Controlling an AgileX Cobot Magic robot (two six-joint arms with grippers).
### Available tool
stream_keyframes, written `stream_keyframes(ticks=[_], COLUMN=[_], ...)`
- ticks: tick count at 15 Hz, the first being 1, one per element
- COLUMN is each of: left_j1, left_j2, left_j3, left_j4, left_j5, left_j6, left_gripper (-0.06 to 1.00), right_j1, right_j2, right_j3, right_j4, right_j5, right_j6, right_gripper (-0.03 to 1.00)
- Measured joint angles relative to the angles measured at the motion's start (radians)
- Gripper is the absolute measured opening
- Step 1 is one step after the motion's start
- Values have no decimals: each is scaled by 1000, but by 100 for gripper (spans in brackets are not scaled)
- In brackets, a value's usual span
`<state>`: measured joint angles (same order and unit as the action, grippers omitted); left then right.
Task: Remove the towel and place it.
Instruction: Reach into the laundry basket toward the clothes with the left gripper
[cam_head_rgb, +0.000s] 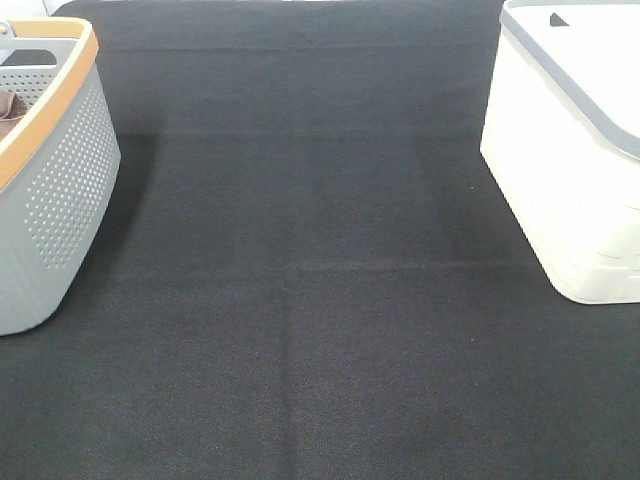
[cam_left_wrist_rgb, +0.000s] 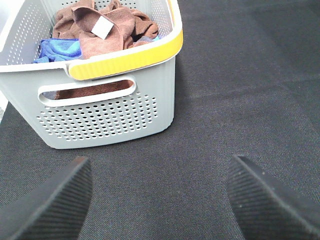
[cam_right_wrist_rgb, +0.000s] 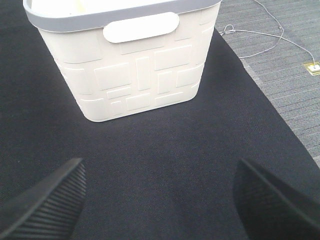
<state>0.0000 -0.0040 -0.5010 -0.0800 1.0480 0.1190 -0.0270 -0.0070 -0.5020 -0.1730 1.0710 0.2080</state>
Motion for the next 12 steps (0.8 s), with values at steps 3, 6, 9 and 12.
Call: stream_keyframes(ticks=[3,6,9,12], left_j1=[0,0,0,0], left_j2=[0,0,0,0], left_j3=[0,0,0,0], left_j4=[0,0,0,0], left_j5=[0,0,0,0], left_j6=[0,0,0,0], left_gripper=[72,72,72,72], right_j1=[0,0,0,0], right_j2=[0,0,0,0], right_j3=[0,0,0,0], right_j4=[0,0,0,0], right_j5=[0,0,0,0], right_j6=[0,0,0,0], right_gripper=[76,76,76,76])
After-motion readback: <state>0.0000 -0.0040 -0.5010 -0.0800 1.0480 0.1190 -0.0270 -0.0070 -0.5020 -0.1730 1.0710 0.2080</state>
